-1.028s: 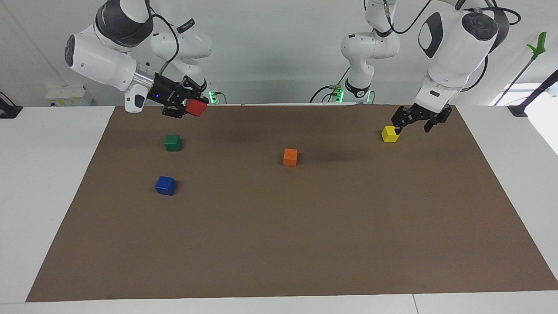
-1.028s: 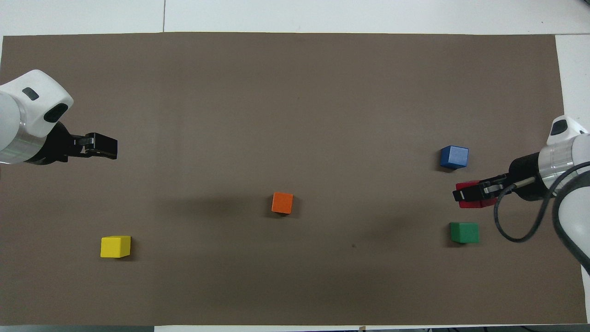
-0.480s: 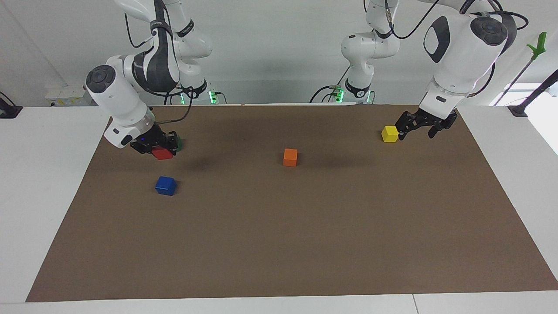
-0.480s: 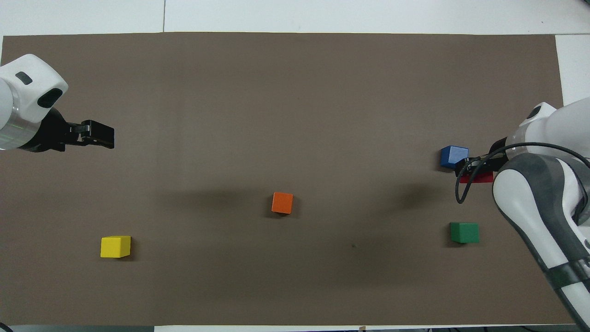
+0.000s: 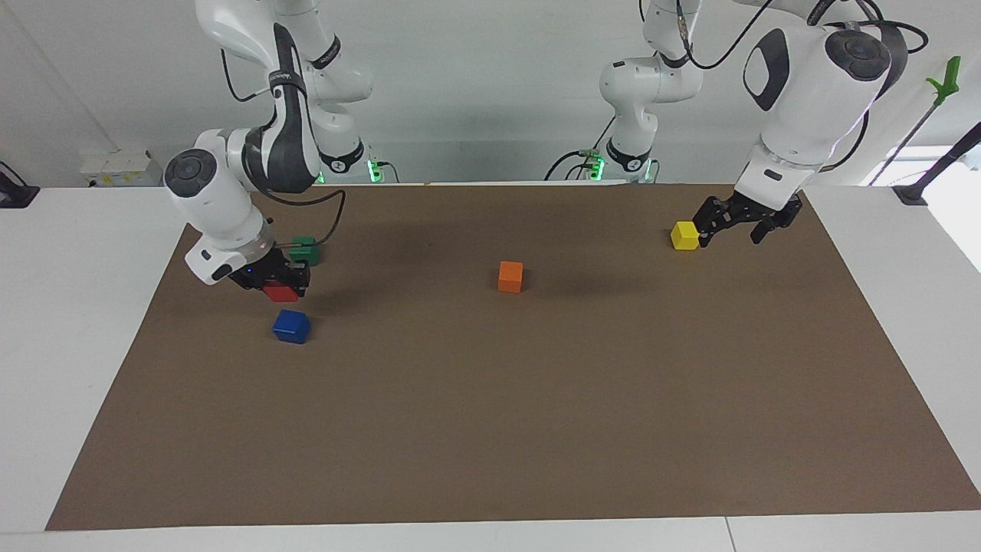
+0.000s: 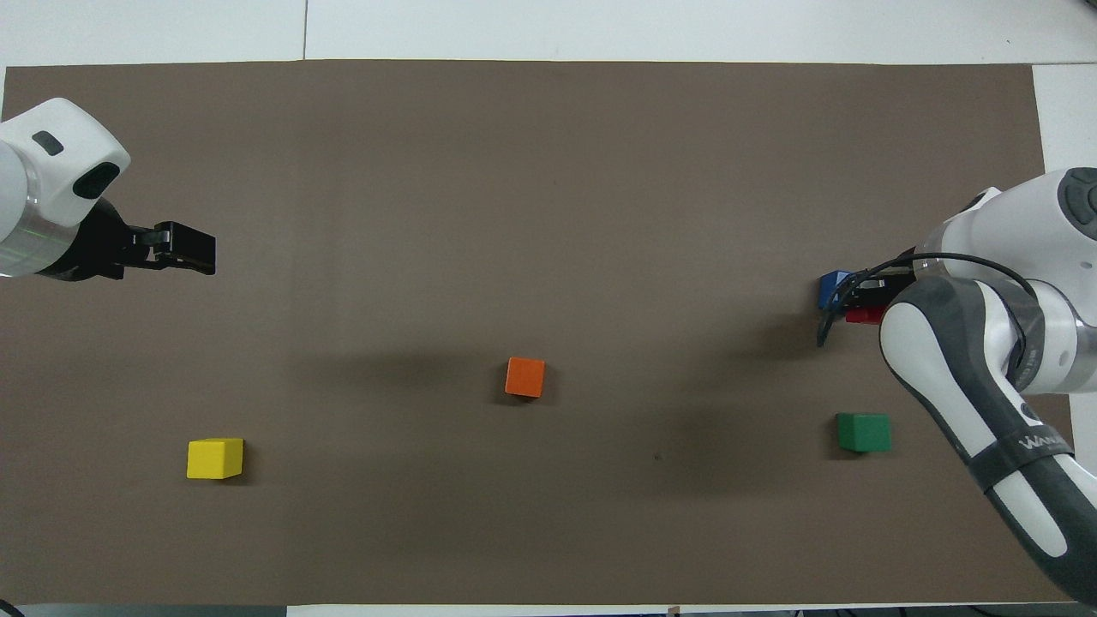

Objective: Transfer red block to right arm and stack on blue block
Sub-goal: 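Lower the red cube onto the blue cube with the right gripper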

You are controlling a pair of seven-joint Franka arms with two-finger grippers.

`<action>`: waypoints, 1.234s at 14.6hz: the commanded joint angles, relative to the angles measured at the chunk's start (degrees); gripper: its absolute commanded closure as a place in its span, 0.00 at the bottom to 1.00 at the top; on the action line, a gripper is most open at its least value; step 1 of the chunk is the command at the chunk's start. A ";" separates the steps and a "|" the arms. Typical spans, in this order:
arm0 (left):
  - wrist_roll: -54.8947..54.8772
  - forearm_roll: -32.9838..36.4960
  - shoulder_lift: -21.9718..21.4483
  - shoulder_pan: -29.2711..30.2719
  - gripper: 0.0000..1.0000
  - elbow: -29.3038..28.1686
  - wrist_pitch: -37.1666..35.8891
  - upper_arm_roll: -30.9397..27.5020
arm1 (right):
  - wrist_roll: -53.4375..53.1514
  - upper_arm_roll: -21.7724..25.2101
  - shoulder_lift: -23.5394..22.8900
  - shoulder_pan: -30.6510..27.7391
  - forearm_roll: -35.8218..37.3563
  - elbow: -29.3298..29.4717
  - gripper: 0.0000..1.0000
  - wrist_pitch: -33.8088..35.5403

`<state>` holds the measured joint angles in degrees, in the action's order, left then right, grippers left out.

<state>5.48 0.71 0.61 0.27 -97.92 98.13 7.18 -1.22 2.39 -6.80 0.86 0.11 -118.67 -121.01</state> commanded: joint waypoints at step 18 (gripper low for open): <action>-0.47 -0.88 -0.69 0.87 0.00 0.63 -1.81 0.02 | -8.62 -0.28 -7.88 -0.95 0.85 6.17 1.00 -3.00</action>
<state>5.48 0.71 0.46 0.46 -97.76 97.78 6.97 -8.01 2.56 -13.90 0.54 0.42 -113.31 -123.10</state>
